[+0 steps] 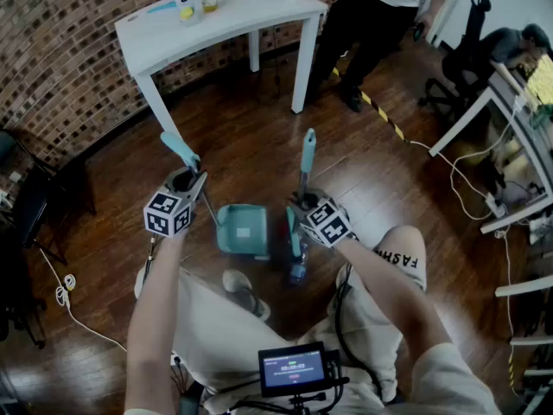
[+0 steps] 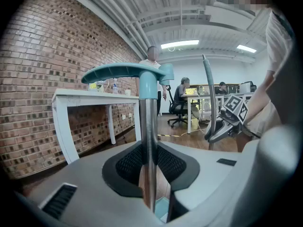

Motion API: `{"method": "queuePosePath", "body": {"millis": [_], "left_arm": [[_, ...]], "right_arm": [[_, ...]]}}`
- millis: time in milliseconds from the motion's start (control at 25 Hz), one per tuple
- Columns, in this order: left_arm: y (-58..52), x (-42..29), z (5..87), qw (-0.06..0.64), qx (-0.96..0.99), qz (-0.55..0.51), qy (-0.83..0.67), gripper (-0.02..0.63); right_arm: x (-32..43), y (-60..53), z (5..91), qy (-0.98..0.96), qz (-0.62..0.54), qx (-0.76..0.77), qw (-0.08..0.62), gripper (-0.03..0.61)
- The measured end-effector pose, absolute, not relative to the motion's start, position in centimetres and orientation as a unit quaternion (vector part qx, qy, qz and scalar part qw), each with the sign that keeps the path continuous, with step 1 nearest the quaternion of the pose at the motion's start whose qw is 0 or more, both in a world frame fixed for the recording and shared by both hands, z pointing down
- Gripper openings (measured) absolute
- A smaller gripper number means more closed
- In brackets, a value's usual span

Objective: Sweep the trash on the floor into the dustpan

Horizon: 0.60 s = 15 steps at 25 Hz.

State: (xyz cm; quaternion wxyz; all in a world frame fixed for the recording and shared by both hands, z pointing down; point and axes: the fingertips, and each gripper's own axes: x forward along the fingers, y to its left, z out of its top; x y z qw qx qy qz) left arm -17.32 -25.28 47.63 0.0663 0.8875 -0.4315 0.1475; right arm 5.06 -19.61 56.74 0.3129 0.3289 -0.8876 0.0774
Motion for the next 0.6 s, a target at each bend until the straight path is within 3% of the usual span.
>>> {"method": "queuePosePath", "body": {"millis": [600], "left_arm": [[-25.2, -17.7, 48.4, 0.071, 0.891, 0.143, -0.426, 0.072]], "right_arm": [[4.9, -20.2, 58.1, -0.863, 0.076, 0.358, 0.347, 0.083]]}}
